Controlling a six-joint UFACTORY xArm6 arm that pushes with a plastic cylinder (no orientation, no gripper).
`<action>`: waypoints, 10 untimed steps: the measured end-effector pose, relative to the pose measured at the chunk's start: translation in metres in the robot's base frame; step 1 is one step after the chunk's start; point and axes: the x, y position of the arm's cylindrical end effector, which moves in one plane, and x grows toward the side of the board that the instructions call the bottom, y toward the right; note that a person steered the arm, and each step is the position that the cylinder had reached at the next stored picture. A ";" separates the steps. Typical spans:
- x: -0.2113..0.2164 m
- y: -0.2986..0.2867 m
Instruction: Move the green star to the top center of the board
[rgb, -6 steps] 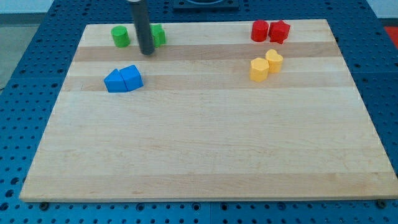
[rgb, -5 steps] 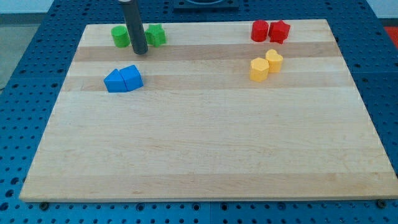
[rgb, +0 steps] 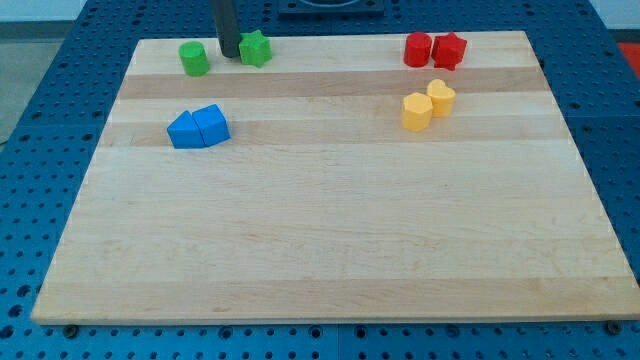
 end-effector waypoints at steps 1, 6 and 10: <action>0.001 0.014; -0.013 0.095; -0.009 0.103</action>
